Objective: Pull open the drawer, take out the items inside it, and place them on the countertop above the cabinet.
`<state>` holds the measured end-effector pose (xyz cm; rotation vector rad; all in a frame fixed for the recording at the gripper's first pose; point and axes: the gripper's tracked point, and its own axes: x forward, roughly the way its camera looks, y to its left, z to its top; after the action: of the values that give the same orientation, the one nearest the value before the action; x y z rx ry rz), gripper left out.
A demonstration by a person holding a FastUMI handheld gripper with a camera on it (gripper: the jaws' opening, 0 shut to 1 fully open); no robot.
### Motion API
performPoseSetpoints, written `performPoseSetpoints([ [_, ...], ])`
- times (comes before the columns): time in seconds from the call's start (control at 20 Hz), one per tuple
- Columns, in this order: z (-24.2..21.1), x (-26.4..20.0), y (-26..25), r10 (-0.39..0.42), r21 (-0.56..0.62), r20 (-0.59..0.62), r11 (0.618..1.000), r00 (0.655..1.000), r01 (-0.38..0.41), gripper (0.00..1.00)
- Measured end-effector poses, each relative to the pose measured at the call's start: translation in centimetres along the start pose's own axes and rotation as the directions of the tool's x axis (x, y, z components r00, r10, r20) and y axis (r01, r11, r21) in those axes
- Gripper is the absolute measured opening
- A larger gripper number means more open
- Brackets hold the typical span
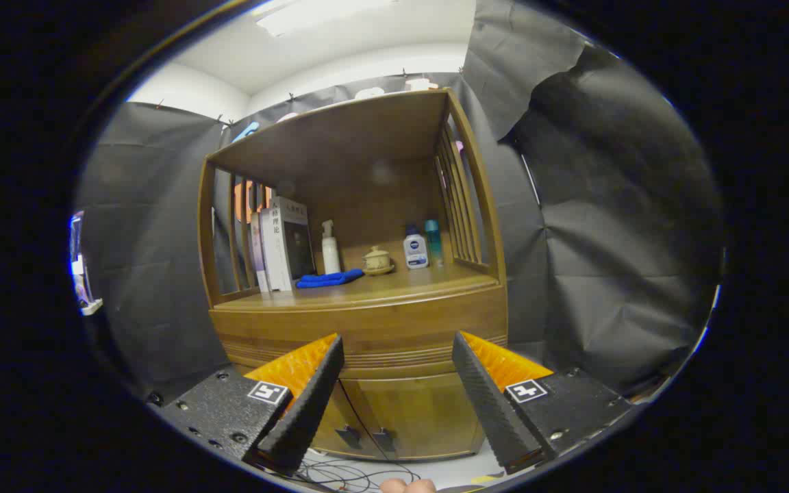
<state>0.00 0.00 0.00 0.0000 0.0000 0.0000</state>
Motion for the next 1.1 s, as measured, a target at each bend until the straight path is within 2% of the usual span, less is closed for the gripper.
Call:
performPoseSetpoints([
  [0.55,-0.5,0.0,1.2,0.037,-0.063,-0.007,0.997,0.999,-0.038,1.00],
  [1.1,-0.7,0.0,0.9,0.013,-0.071,-0.016,0.997,1.000,-0.014,1.00],
])
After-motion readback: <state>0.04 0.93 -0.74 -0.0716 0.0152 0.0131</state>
